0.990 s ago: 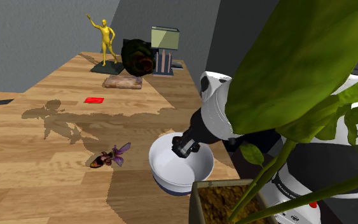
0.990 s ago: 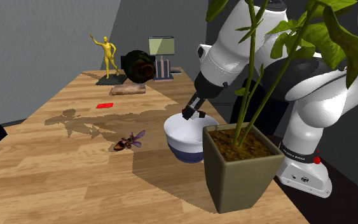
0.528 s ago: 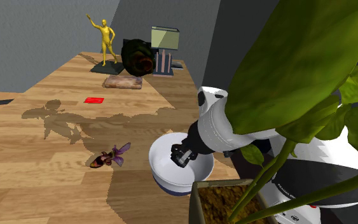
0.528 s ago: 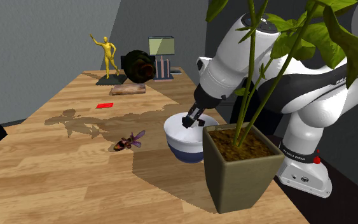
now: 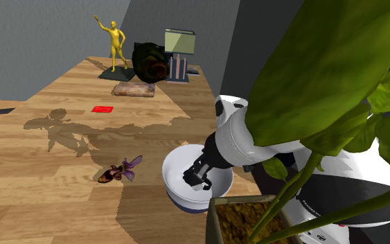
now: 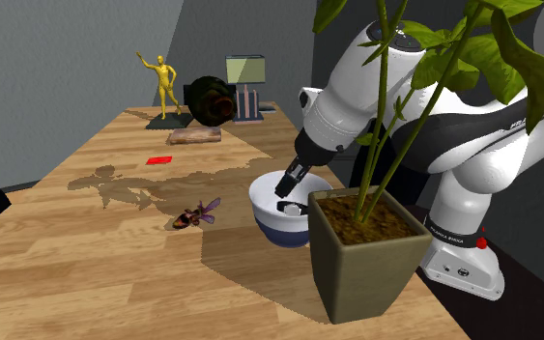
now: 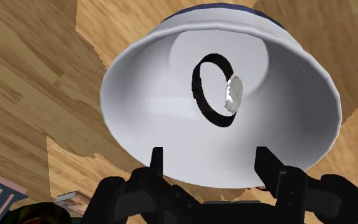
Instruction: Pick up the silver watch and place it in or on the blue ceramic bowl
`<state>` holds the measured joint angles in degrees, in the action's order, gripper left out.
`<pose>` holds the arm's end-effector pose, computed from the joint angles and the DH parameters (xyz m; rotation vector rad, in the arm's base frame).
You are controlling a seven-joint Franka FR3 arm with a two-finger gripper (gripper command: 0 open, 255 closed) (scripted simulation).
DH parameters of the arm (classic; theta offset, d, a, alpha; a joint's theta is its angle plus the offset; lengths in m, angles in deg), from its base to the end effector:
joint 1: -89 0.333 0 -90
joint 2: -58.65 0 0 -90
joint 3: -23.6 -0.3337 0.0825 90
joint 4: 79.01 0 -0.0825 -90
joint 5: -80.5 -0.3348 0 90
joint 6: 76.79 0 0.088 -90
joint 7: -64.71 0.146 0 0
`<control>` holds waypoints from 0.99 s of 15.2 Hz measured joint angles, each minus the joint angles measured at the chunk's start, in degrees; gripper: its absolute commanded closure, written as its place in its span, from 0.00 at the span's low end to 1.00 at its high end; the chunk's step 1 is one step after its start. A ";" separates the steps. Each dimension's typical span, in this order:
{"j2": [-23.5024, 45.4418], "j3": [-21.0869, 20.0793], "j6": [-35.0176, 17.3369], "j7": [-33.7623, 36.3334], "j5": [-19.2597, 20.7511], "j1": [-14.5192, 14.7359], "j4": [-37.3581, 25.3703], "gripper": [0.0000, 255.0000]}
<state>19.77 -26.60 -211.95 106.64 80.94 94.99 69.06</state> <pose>0.2021 0.3167 0.4334 2.8446 0.2766 0.7820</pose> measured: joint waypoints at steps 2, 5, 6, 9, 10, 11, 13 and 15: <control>0.00 0.00 0.00 0.00 0.00 0.00 0.00 0.00; -0.71 0.57 1.11 -0.27 -0.33 0.76 -0.33 0.00; -1.58 1.19 2.74 -0.54 -0.73 1.66 -1.00 0.00; -3.94 2.93 7.48 -1.35 -1.59 3.87 -3.07 0.00; -4.05 2.96 7.89 -1.34 -1.65 4.00 -3.31 0.00; -4.13 2.97 8.11 -1.31 -1.70 4.09 -3.40 0.00; -4.22 3.04 8.31 -1.34 -1.73 4.17 -3.48 0.00; -4.24 3.05 8.37 -1.34 -1.74 4.19 -3.51 0.00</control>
